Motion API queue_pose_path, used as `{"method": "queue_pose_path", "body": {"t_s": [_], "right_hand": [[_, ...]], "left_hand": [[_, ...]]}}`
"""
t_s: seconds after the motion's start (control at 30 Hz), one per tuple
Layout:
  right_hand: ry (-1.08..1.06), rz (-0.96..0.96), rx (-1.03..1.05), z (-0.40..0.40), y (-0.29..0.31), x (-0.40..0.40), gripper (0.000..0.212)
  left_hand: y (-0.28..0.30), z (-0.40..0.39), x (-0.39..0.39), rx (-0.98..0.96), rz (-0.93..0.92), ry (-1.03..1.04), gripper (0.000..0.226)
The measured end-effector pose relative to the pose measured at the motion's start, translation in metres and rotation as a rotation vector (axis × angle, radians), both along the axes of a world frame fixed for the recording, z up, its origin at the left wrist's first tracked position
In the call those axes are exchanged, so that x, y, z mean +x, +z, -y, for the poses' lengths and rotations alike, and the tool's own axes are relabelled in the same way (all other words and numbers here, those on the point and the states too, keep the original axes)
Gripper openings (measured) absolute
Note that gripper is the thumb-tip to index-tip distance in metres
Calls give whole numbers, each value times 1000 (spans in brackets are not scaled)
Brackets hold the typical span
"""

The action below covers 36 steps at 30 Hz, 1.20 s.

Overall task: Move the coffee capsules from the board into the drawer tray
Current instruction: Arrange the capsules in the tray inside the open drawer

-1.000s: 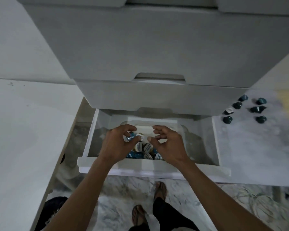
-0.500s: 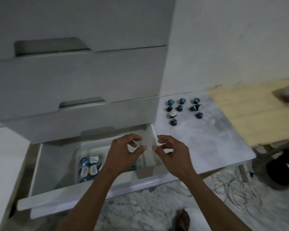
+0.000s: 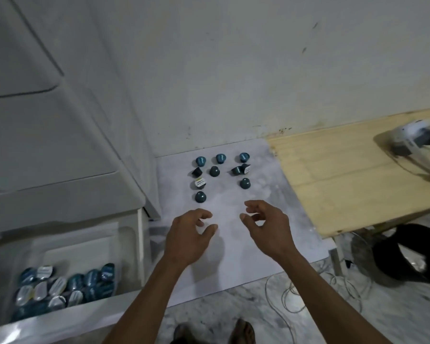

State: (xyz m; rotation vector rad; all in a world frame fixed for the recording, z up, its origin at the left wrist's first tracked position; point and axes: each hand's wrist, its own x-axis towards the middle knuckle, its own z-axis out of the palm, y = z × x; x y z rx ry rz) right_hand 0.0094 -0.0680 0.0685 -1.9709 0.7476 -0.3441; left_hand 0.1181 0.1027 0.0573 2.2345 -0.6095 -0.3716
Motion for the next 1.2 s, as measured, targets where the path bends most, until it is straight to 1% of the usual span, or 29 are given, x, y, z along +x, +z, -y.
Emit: {"method": "queue_pose_path", "body": {"t_s": [0.1,0.2,0.3,0.37,0.47,0.63,0.8,0.93,1.1,1.13,1.2], "right_hand": [[17,-60,-19,26,-13,14,28],[32,-123,-45,44,-29,32,31],[59,-218,-97,60,-44,54,36],[104,-279,-174,70,-53,70,41],[152,-333,-293,88,-68,97,44],[251,-474,-339,104,-95,128,53],[337,-499,-386,111,-116,147,46],[395,-483,-429,110,-127,143,41],[460,-452,-465,114,-130,141,32],[466,-446,-468,115,-130,142,30],[479,-439,-456,116,-129,142,26]], "left_hand": [[-8,18,12,64,42,44,27],[-24,34,34,105,41,90,30],[-44,49,55,149,40,126,33],[-56,56,68,176,30,143,35],[-74,66,86,250,20,112,41],[-98,70,94,334,10,79,41],[-111,75,97,341,24,95,38],[-116,83,93,354,62,137,33],[-118,98,91,364,87,173,44],[-119,99,93,366,90,167,44],[-121,102,96,371,92,150,36]]}}
